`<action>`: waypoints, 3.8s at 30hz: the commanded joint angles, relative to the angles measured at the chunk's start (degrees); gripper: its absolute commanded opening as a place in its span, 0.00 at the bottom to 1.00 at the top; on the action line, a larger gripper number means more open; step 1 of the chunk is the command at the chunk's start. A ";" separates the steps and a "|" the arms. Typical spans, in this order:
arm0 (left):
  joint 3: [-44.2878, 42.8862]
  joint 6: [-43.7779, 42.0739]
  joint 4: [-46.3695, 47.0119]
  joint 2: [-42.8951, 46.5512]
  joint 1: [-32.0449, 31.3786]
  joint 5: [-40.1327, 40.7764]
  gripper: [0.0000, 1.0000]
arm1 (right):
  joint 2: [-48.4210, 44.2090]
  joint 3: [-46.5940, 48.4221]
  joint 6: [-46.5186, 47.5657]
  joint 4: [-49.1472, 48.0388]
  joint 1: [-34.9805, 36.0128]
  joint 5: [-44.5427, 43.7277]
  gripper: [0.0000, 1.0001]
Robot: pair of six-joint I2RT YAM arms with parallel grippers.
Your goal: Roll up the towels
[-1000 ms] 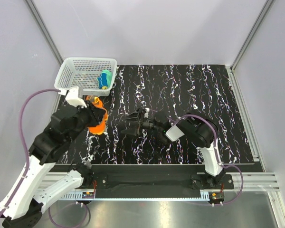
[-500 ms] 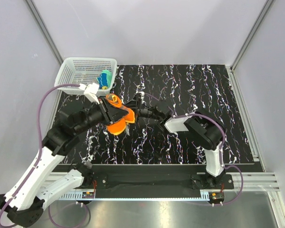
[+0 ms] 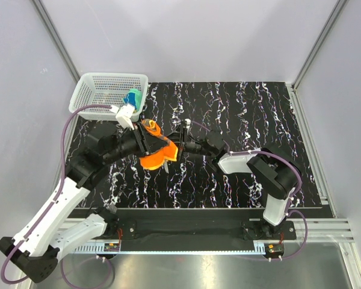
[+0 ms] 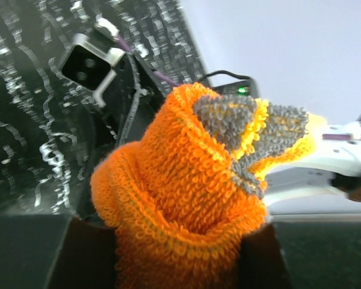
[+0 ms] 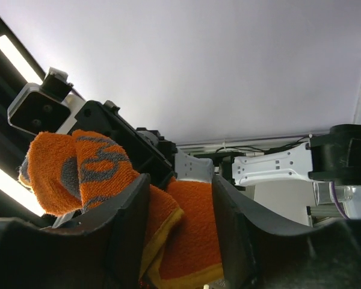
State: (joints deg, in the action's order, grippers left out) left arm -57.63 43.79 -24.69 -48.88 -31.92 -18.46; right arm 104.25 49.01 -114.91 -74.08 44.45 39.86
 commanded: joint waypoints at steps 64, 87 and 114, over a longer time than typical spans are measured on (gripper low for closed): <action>-24.07 -27.51 -8.19 -36.68 21.36 3.97 0.00 | -20.82 -9.81 21.56 10.78 -11.75 13.05 0.48; -77.72 -29.46 -10.46 -96.65 44.67 -23.47 0.02 | -19.09 -9.90 35.90 28.12 -12.45 18.24 0.47; -82.82 -39.14 -24.44 -99.92 39.57 22.41 0.99 | -14.42 -9.20 34.76 25.48 -12.63 20.00 0.46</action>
State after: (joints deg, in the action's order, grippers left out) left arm -140.14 5.56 -45.45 -149.99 5.80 -4.21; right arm 90.83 38.87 -80.75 -47.16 32.18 58.22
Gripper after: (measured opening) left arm 0.983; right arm 0.460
